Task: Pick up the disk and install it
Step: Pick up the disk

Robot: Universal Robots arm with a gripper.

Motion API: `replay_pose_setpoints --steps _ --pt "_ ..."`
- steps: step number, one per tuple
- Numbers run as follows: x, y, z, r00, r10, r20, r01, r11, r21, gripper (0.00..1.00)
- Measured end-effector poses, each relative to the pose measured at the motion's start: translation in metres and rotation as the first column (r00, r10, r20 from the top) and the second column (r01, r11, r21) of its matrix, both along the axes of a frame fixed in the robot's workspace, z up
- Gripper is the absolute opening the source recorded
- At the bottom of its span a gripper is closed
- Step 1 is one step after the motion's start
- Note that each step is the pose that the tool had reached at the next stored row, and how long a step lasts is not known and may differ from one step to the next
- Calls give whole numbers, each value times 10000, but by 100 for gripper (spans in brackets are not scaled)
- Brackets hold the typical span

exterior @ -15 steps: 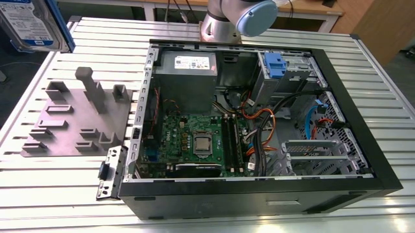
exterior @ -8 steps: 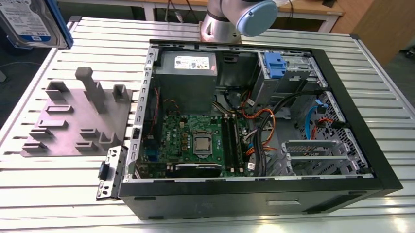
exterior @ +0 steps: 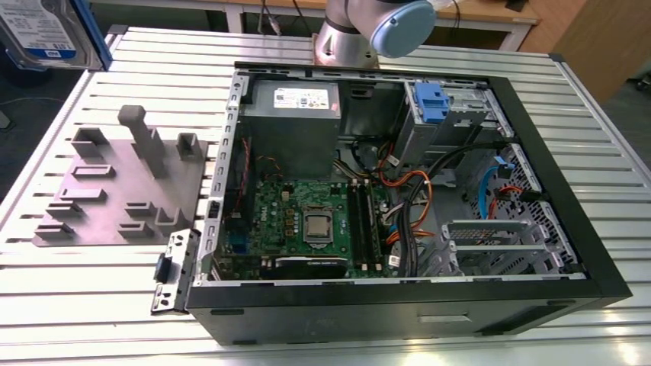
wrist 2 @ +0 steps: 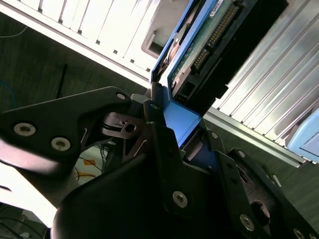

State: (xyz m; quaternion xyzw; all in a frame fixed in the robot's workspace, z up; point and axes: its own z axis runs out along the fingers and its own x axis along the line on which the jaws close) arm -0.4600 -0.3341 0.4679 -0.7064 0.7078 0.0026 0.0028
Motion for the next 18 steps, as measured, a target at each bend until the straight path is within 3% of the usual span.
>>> replay_pose_setpoints --steps 9,18 --pt "0 0 95 10000 0 0 0 10000 -1 36" --pt "0 0 139 10000 0 0 0 10000 0 36"
